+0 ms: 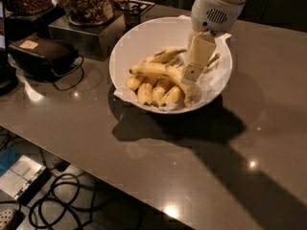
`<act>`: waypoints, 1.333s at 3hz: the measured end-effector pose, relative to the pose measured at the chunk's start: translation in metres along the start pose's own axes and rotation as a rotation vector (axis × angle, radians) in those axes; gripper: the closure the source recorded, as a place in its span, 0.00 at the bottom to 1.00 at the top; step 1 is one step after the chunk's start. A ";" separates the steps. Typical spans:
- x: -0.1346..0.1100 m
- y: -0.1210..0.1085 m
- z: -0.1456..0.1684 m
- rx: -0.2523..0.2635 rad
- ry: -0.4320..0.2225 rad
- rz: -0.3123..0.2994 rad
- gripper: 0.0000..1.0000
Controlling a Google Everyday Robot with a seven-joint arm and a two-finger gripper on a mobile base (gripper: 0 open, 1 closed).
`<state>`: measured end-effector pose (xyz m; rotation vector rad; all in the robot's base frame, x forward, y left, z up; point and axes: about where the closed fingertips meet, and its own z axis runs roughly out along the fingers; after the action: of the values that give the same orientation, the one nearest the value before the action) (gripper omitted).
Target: Pick banana from white bowl
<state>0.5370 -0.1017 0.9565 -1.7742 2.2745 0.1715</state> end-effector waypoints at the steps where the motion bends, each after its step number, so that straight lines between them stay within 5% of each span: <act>1: -0.004 -0.008 0.008 -0.023 0.003 0.024 0.15; 3: -0.013 -0.009 0.039 -0.101 0.011 0.065 0.43; 4: -0.015 -0.008 0.049 -0.129 0.011 0.093 0.37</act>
Offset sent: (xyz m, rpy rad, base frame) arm -0.0011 0.0104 -0.0407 -0.0406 0.2229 -0.0070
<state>0.5547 -0.0779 0.9136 -1.7339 2.4048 0.3334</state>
